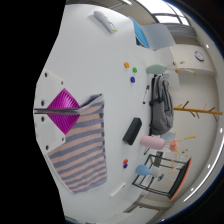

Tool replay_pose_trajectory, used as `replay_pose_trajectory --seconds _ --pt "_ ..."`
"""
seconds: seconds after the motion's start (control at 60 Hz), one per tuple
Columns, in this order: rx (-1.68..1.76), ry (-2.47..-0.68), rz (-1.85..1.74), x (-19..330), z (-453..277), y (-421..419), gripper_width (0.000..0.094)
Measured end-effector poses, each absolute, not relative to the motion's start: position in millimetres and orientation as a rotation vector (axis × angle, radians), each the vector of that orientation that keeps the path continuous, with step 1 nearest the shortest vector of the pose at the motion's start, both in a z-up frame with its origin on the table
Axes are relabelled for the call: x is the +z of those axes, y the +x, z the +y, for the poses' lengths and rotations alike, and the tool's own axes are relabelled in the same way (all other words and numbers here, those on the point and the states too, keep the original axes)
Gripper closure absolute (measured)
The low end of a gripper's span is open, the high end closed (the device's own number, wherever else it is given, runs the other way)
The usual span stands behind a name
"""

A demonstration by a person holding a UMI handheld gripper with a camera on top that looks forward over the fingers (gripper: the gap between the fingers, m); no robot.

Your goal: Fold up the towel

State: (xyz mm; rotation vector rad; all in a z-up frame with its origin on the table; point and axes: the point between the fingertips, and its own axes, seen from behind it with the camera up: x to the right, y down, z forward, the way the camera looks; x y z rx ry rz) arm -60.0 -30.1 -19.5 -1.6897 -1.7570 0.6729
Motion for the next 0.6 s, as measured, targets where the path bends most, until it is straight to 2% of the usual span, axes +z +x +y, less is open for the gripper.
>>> replay_pose_trajectory --seconds 0.033,0.167,0.267,0.333,0.45,0.6 --pt "0.717 -1.738 -1.76 -14 -41 -53 0.0901" --pt "0.849 -1.789 -1.732 48 -53 -49 0.0902" --pt "0.929 -1.79 -1.685 96 -26 -51 0.0903" --pt "0.922 -1.778 -1.655 116 8 -55 0.0903" --pt "0.854 -1.772 -1.61 120 78 -65 0.0903" --pt "0.73 -1.727 -1.635 84 156 -74 0.0905"
